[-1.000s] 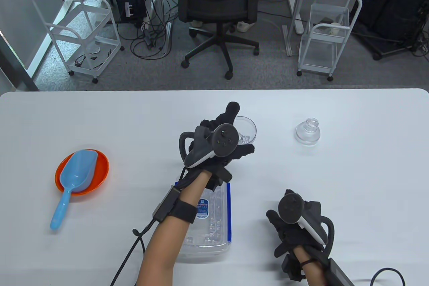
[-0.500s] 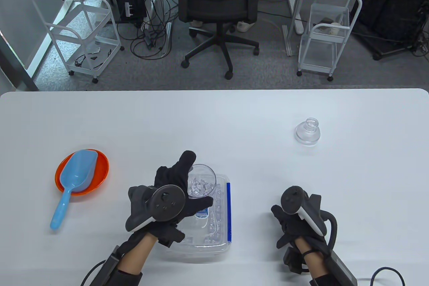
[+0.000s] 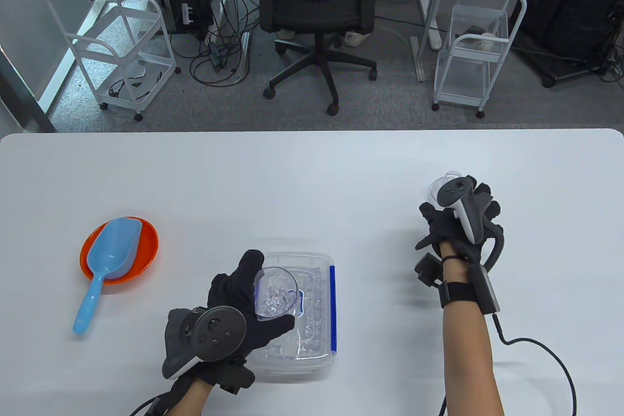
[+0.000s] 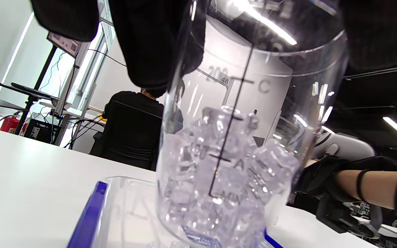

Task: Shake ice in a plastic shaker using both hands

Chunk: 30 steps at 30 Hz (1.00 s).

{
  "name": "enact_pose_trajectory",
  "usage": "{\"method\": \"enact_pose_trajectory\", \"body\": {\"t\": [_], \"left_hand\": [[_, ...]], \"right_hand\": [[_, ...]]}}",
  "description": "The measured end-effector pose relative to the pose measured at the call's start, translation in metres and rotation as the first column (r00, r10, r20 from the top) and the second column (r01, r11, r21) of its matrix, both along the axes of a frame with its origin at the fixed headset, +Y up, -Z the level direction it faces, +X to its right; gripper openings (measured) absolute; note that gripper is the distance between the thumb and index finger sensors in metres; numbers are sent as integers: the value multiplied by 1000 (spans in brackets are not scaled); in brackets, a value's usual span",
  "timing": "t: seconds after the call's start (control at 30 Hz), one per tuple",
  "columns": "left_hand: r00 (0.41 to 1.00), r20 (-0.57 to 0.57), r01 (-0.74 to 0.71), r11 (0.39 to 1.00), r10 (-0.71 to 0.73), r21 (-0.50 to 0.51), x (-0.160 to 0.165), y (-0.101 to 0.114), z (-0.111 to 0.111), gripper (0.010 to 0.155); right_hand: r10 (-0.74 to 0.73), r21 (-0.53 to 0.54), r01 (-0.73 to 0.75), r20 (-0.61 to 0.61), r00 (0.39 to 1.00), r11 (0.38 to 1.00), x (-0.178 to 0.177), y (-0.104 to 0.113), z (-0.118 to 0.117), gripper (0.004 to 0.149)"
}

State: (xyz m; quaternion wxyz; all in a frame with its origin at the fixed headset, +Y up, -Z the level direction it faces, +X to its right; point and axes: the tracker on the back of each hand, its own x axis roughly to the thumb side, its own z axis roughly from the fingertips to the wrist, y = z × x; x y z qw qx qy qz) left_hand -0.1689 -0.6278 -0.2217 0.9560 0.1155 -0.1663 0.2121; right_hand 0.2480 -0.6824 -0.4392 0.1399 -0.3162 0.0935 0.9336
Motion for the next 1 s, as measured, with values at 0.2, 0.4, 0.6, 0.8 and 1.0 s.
{"method": "enact_pose_trajectory", "body": {"t": [0.2,0.4,0.6,0.8,1.0], "left_hand": [[999,-44,5,1000,-3,29,-1,2,7,114],[995,-94,15,999,-10,48,-5,3,13,114],[994,-109,17,999,-12,40,-7,1,16,114],[993,-113,33,999,-29,33,-9,-1,9,113],[995,-92,37,999,-33,40,-7,-1,5,113]], "right_hand": [[-122,-69,130,101,987,989,20,-10,-42,100],[-91,-108,96,46,995,990,21,-20,-71,96],[-108,-170,115,53,993,979,15,-38,-83,77],[-29,-147,34,37,999,989,10,-41,-82,58],[71,110,-55,-141,987,992,-8,-8,-51,62]]}}
